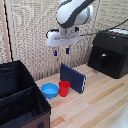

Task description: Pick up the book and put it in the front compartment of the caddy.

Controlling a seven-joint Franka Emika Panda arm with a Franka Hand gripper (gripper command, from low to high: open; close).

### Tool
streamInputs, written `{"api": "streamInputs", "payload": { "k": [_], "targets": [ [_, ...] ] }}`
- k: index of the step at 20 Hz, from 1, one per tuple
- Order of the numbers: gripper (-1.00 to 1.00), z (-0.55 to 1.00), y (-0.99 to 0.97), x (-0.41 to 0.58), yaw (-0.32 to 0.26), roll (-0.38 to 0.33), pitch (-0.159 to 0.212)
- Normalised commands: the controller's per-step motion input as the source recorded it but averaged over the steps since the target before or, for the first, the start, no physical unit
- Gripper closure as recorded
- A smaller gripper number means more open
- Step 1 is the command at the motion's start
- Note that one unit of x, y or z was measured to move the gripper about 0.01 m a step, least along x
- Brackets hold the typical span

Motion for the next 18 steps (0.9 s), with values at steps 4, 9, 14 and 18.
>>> {"api": "streamInputs", "payload": {
  "k": [4,9,14,18],
  "targets": [
    [-1.00,-0.23,-0.56,0.000,0.042,0.051,0.002],
    [-1.00,-0.23,-0.55,0.011,0.066,0.042,0.001],
    [-1.00,-0.26,-0.37,0.015,0.074,0.014,-0.002],
    [-1.00,-0.41,-0.22,0.064,0.070,-0.003,-0.001]
  ]
}}
